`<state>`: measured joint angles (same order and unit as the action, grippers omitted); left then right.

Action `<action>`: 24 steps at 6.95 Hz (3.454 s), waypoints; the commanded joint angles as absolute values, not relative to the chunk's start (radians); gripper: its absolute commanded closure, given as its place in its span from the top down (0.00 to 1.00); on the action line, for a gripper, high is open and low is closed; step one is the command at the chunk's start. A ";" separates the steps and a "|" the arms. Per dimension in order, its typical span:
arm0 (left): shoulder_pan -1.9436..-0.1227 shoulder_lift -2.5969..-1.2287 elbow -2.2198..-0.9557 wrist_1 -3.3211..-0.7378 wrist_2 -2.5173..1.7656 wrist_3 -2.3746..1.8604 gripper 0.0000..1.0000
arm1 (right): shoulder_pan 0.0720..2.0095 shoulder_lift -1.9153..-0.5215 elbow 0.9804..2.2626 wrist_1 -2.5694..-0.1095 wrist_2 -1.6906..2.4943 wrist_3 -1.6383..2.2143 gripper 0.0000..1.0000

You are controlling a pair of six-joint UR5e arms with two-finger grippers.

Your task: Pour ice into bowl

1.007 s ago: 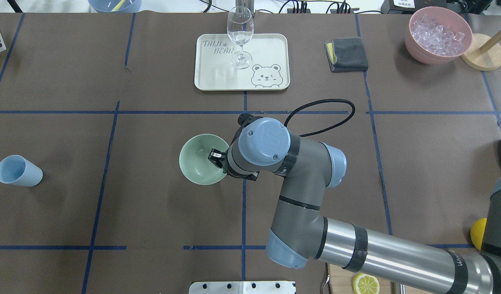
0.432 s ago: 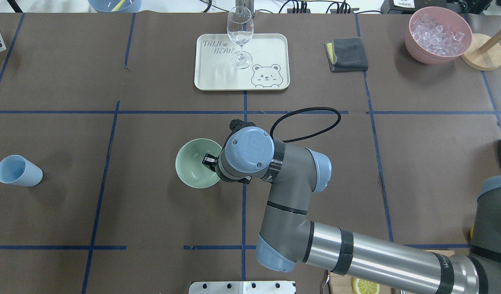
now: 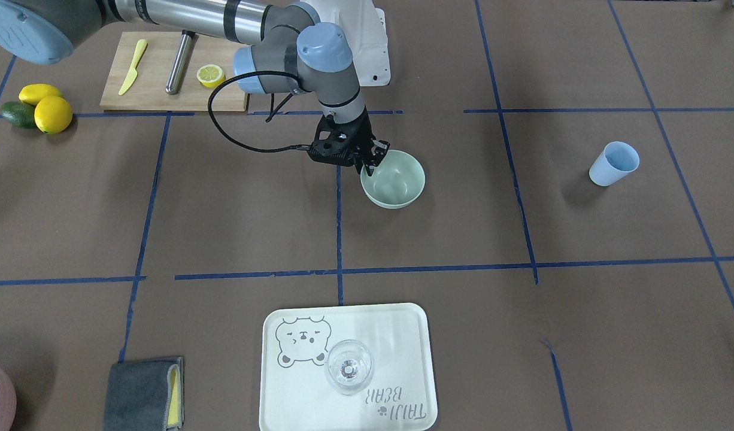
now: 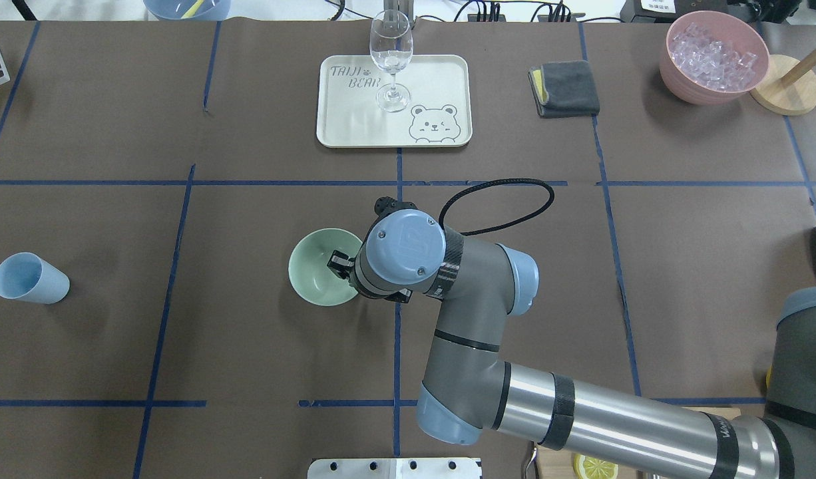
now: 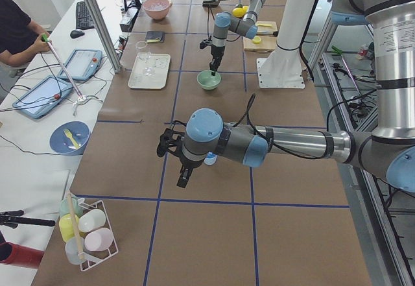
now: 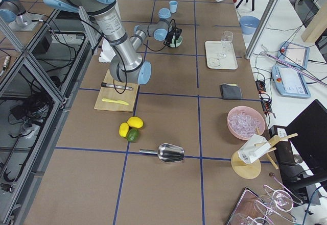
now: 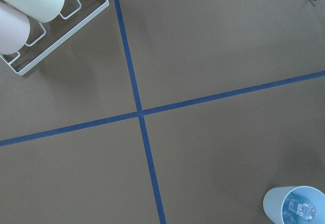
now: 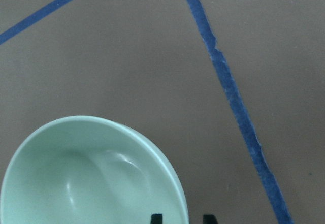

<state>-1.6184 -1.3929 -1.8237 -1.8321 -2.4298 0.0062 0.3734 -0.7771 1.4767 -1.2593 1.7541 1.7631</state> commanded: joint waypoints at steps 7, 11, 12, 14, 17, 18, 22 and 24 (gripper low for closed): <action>-1.363 -1.230 -1.766 -2.659 -2.309 -0.594 1.00 | 0.706 -1.184 1.882 -1.255 2.123 1.585 1.00; -1.160 -1.053 -1.772 -3.075 -2.011 -0.821 1.00 | 0.707 -1.349 1.927 -1.101 2.114 1.582 1.00; -1.158 -1.043 -1.772 -3.091 -1.988 -0.825 1.00 | 0.707 -1.412 1.919 -0.972 2.109 1.585 1.00; -1.067 -1.040 -1.767 -3.083 -1.793 -0.830 1.00 | 0.713 -1.434 1.924 -0.962 2.109 1.582 1.00; -0.765 -1.029 -1.769 -3.079 -1.492 -1.111 1.00 | 0.710 -1.428 1.927 -0.962 2.108 1.583 1.00; -0.633 -1.023 -1.769 -3.074 -1.356 -1.202 1.00 | 0.710 -1.427 1.927 -0.962 2.108 1.583 1.00; -0.285 -1.015 -1.770 -3.062 -0.906 -1.325 1.00 | 0.707 -1.424 1.934 -0.962 2.106 1.589 1.00; -0.184 -1.015 -1.767 -2.976 -0.775 -1.380 0.99 | 0.709 -1.424 1.945 -0.962 2.111 1.591 1.00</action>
